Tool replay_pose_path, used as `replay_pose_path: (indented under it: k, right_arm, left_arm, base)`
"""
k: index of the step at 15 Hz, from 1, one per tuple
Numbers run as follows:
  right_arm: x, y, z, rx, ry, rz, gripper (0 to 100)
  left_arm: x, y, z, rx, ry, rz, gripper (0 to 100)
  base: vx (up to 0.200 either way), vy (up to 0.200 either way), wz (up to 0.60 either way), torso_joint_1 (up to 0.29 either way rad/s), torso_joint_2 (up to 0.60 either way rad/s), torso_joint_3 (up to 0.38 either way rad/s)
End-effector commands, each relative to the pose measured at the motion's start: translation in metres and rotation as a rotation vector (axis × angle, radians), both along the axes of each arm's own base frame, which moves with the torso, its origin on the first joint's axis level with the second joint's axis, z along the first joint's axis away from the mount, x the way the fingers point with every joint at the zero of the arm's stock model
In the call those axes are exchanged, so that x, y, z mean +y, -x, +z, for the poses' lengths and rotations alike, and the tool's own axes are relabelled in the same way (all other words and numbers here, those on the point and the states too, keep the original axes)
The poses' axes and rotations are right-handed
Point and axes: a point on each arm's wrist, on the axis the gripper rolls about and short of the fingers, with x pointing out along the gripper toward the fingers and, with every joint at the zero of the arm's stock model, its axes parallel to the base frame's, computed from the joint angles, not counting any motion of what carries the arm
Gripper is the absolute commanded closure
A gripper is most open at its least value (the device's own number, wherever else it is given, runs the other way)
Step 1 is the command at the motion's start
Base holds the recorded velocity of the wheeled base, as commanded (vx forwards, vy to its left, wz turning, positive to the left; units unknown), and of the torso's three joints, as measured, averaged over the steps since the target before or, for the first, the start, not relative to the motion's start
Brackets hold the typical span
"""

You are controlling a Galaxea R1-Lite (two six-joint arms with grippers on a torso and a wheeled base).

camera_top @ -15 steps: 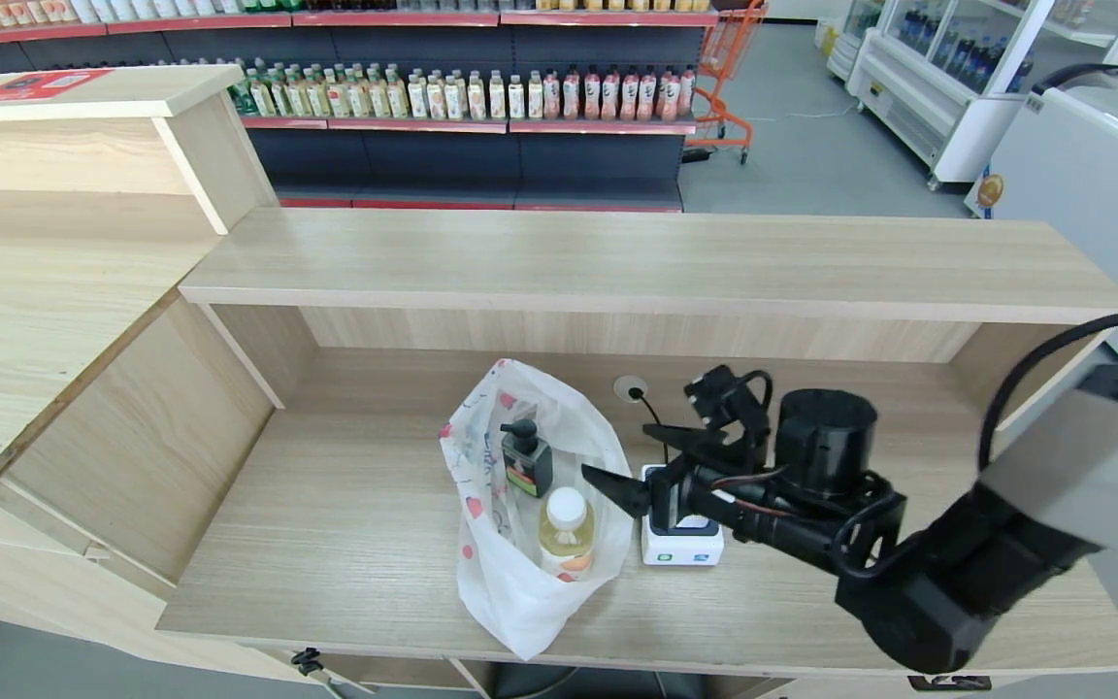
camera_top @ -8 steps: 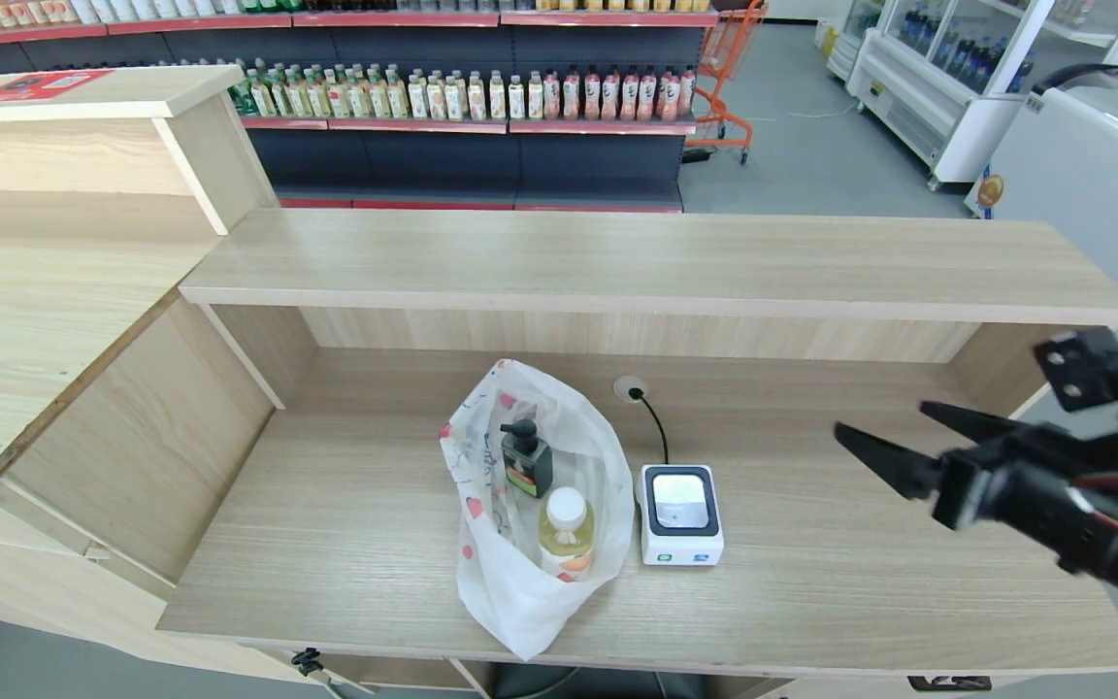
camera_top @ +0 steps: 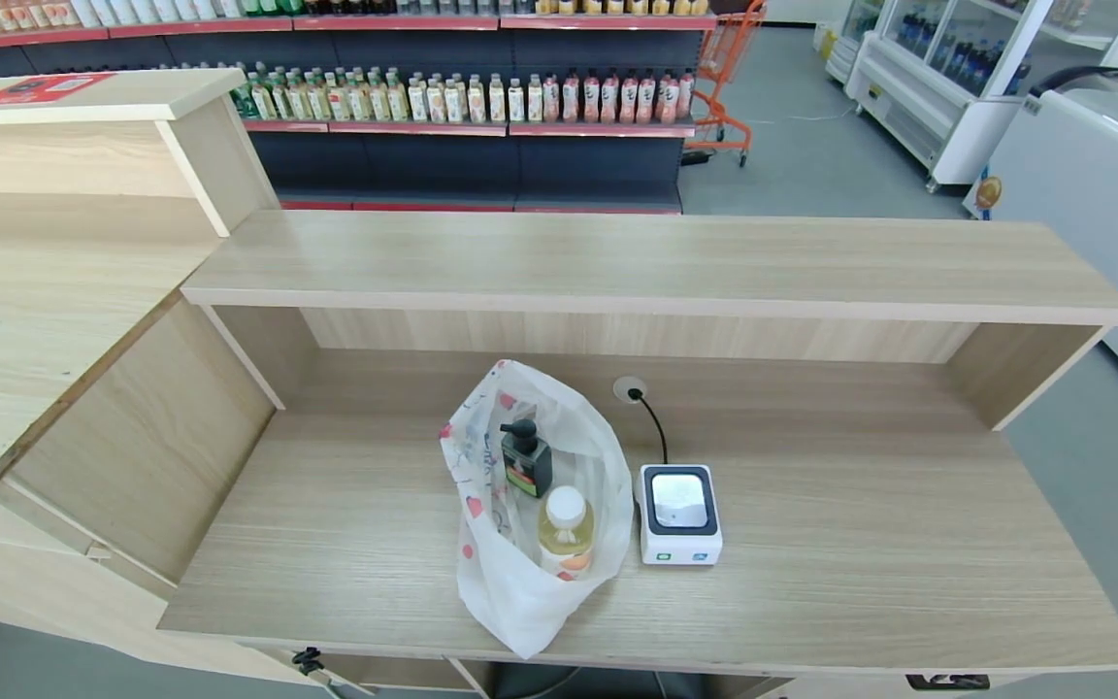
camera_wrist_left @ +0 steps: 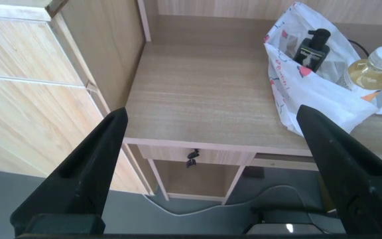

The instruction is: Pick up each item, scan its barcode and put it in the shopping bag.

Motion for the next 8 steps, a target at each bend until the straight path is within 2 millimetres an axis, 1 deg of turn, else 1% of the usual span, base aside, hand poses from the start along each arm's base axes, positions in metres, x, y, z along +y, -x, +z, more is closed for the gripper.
replay_pose_path:
  k: [1,3,8]
  right_arm:
    - [-0.0011,0.0331,-0.0203,-0.2,0.025,-0.105,0]
    - [-0.0011,0.0358,-0.021,-0.237,0.024,-0.102,0]
    - [-0.0011,0.0361,-0.0211,-0.24,0.02,-0.096,0]
  left_arm:
    - [0.0,0.0,0.0,0.0,0.0,0.001,0]
    - [0.0,0.0,0.0,0.0,0.0,0.001,0]
    - [0.0,0.0,0.0,0.0,0.0,0.001,0]
  base:
    - [0.0,0.0,0.0,0.0,0.0,0.0]
    - [0.0,0.0,0.0,0.0,0.0,0.0]
    - [0.0,0.0,0.0,0.0,0.0,0.0]
